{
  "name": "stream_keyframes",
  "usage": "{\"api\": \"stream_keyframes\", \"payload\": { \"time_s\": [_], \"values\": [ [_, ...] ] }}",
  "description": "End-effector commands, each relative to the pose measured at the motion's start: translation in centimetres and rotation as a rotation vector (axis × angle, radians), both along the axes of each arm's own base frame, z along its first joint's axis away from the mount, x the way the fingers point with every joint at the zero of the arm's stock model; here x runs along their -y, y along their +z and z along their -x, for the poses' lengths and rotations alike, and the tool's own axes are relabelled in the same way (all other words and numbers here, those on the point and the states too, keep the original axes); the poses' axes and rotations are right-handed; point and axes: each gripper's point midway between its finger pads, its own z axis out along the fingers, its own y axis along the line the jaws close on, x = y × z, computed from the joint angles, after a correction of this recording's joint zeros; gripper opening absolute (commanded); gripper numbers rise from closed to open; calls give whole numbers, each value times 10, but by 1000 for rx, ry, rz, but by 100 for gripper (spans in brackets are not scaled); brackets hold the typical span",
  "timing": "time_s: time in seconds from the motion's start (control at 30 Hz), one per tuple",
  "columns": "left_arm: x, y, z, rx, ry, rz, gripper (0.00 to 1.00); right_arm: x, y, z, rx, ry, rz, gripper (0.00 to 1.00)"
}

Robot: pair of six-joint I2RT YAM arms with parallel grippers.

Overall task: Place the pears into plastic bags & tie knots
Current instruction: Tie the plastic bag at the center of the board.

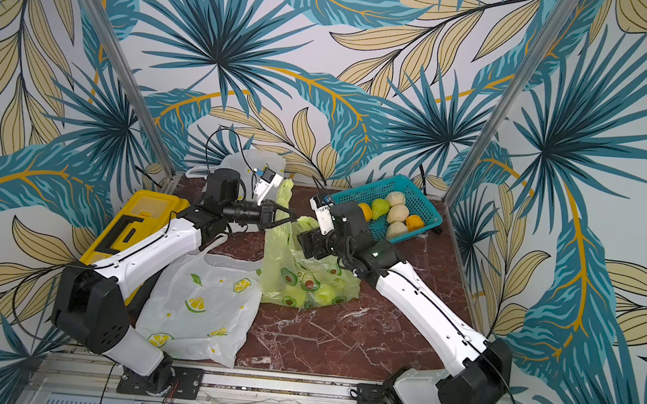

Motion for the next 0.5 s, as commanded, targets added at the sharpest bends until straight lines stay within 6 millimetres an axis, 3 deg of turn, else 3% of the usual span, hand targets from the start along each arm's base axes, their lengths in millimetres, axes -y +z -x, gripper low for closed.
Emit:
{"api": "stream_keyframes", "payload": {
  "time_s": [0.0, 0.07, 0.13, 0.23, 0.33, 0.47],
  "values": [
    [1, 8, -2, 2, 3, 14, 0, -3, 13, -34, 168, -127, -88, 85],
    [-2, 6, -4, -5, 19, 9, 0, 0, 6, -43, 196, -171, -82, 74],
    [-8, 2, -5, -10, 45, 1, 0, 12, 4, -44, 217, -210, -54, 53],
    [-25, -4, -10, -18, 106, -12, 0, 27, 20, -29, 230, -179, -121, 26],
    [-27, 2, -7, -49, 95, 13, 0, 34, 31, -7, 195, -116, -150, 12],
    [-5, 25, 13, -29, 3, 47, 0, 50, 43, 20, 162, -105, -169, 1]
  ]
}}
